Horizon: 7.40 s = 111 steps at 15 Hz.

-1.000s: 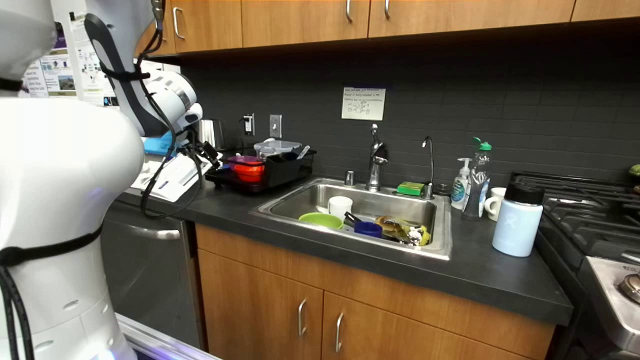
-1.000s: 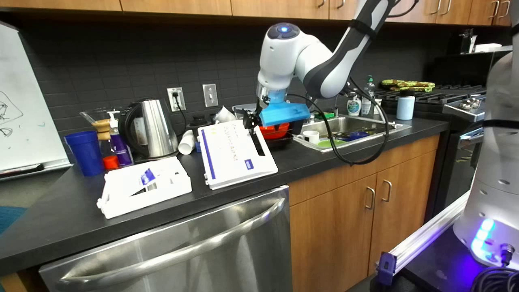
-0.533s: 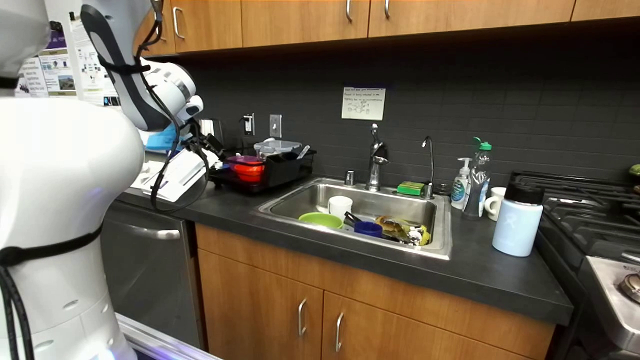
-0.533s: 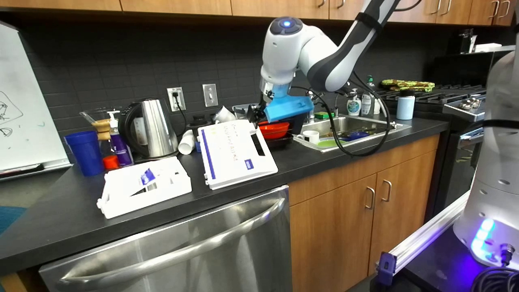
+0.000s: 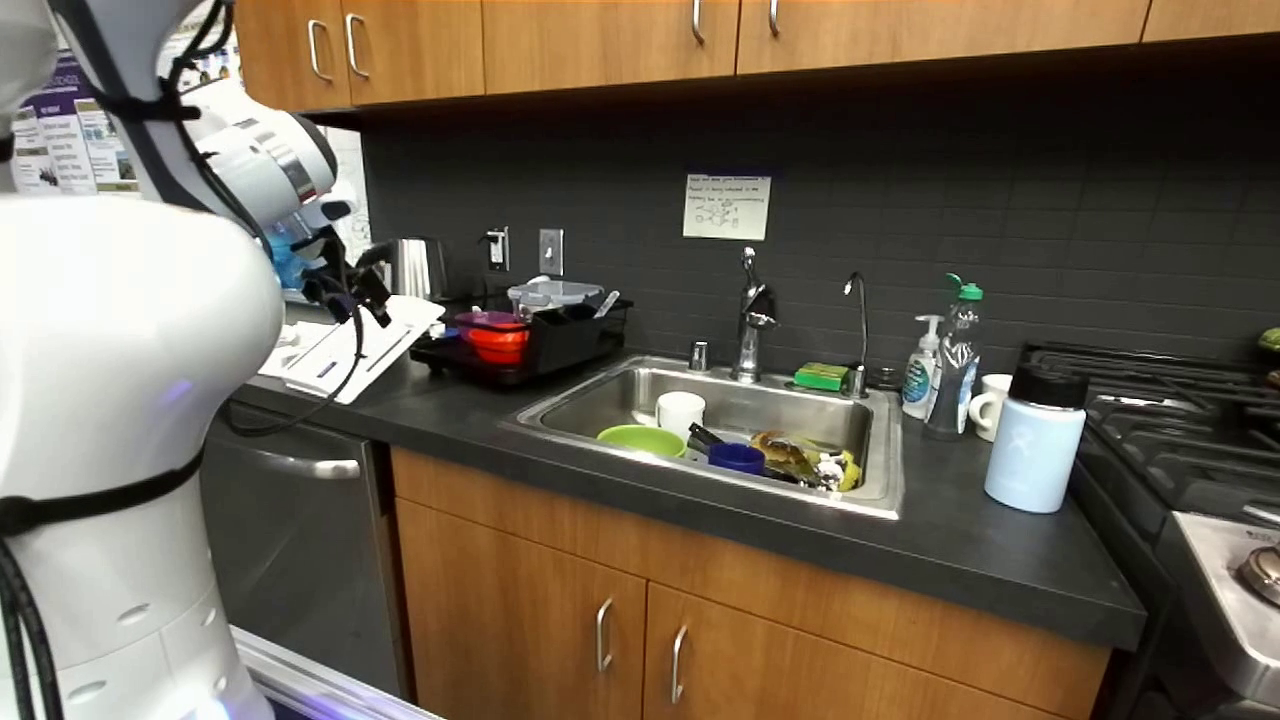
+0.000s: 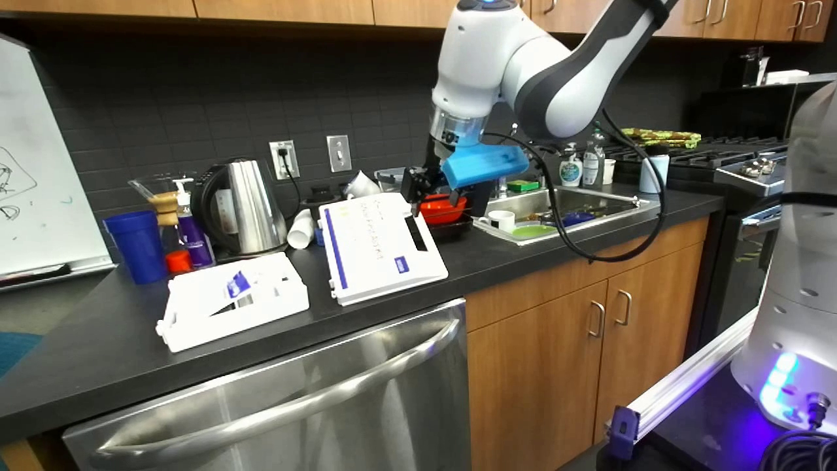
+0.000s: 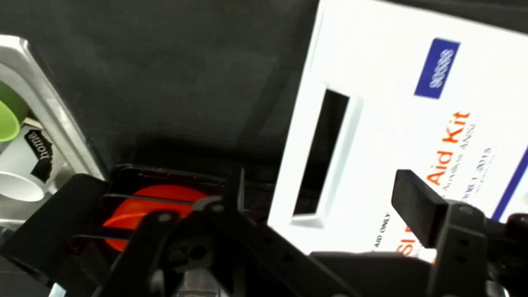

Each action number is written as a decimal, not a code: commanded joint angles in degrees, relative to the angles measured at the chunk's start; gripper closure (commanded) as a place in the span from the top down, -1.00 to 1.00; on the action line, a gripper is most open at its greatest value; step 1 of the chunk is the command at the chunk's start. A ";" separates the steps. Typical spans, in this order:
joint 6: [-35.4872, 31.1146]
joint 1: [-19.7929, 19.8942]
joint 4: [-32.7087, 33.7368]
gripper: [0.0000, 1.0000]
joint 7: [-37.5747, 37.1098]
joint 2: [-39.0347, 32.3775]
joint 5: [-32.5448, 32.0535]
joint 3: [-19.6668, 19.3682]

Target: Open the white object and put the white item on the counter

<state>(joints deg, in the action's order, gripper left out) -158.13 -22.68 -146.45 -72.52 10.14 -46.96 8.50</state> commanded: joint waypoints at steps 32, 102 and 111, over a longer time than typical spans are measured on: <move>-3.93 11.56 5.21 1.00 26.19 -1.28 29.58 33.66; 30.28 -25.63 70.37 1.00 25.85 -50.86 21.49 -3.30; 29.90 -23.93 70.55 1.00 25.16 -51.90 20.89 -2.17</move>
<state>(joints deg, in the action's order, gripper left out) -128.78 -46.97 -77.25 -48.34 -40.73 -26.95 5.80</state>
